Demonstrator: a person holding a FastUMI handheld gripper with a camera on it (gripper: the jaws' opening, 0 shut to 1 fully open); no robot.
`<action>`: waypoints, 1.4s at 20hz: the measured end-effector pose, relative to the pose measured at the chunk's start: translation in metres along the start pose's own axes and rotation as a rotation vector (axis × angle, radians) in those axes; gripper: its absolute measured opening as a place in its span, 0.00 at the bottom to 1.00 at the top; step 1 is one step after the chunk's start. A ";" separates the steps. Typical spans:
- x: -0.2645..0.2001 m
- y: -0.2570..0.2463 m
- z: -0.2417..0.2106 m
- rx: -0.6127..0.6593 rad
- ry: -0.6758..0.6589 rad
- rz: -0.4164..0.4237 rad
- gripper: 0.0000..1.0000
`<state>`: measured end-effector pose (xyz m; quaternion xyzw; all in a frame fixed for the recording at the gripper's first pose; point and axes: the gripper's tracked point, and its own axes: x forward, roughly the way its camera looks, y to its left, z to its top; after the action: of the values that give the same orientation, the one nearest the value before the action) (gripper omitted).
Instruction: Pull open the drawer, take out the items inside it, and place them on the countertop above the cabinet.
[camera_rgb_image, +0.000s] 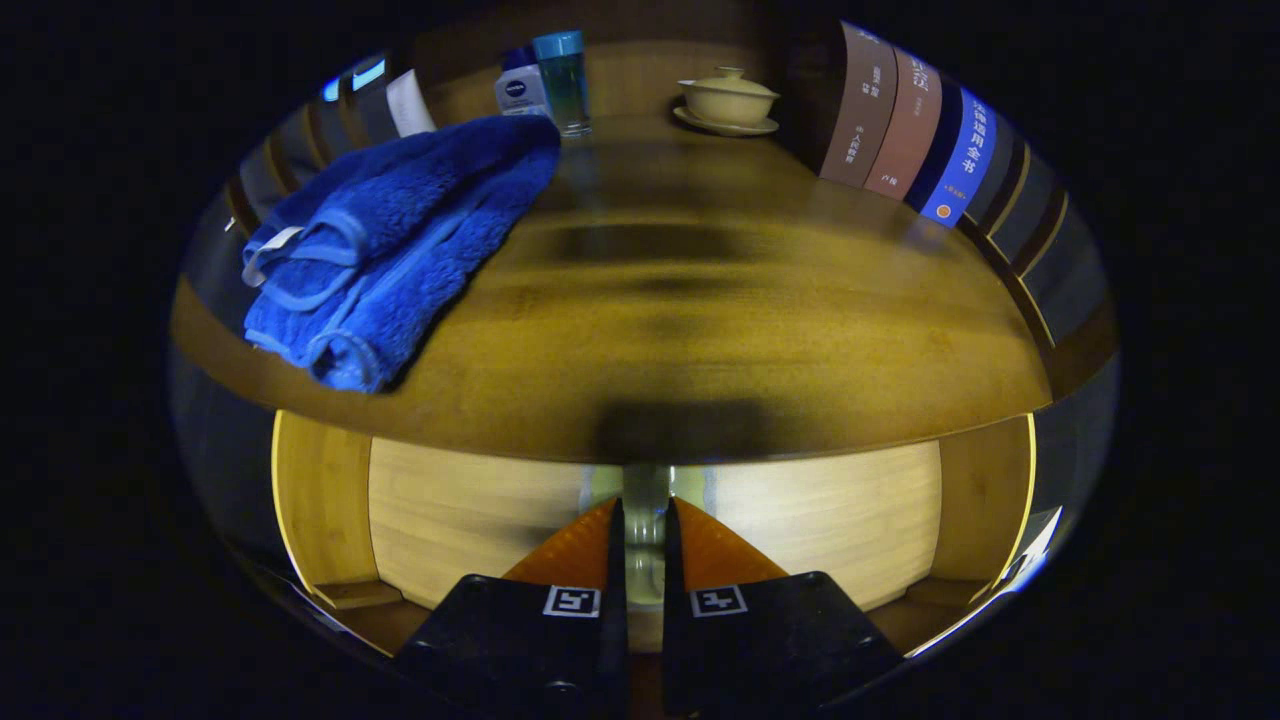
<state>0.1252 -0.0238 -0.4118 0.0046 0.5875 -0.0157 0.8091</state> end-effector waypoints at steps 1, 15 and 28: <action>-0.009 0.000 -0.003 0.003 -0.013 0.004 0.18; -0.132 -0.011 0.087 0.057 -0.410 0.029 0.18; -0.052 -0.007 0.179 0.052 -0.326 0.016 0.21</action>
<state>0.2787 -0.0339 -0.3065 0.0277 0.4476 -0.0252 0.8934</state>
